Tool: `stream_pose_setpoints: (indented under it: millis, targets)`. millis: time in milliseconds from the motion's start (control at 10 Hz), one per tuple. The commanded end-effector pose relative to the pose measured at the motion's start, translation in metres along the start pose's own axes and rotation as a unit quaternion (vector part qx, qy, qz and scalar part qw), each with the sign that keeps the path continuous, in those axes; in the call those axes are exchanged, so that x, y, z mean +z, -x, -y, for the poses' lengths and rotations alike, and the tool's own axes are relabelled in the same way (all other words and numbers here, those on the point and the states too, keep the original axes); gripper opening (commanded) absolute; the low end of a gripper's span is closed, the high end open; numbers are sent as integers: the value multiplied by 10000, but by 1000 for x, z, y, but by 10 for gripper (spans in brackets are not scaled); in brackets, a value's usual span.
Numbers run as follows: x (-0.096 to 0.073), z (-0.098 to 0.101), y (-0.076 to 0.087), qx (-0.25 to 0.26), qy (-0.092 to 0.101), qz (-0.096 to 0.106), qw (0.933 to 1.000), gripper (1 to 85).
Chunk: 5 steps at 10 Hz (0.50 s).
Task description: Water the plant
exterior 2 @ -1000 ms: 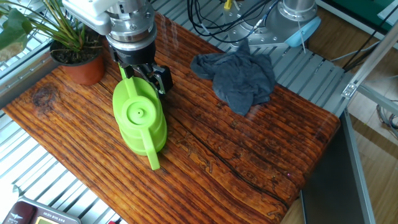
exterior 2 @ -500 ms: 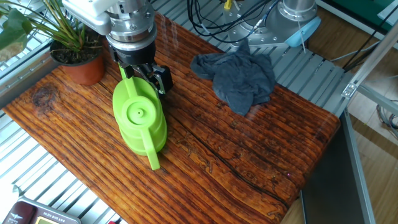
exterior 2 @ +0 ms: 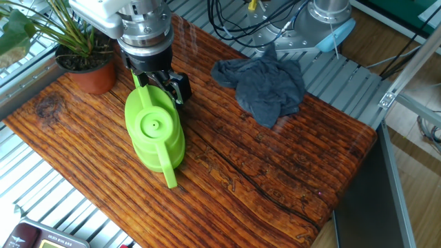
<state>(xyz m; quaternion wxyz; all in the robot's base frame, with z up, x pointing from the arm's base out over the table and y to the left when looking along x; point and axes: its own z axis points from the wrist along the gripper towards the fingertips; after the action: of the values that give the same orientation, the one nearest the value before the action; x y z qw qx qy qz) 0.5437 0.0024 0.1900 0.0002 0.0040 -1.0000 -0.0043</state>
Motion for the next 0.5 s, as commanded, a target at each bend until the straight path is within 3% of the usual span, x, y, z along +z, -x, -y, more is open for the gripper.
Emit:
stream_pose_setpoints:
  millis: [0, 400]
  targets:
    - [-1, 22, -1, -461, -459, -44, 9979, 10]
    - [-4, 25, 1, -566, -618, -68, 9965, 10]
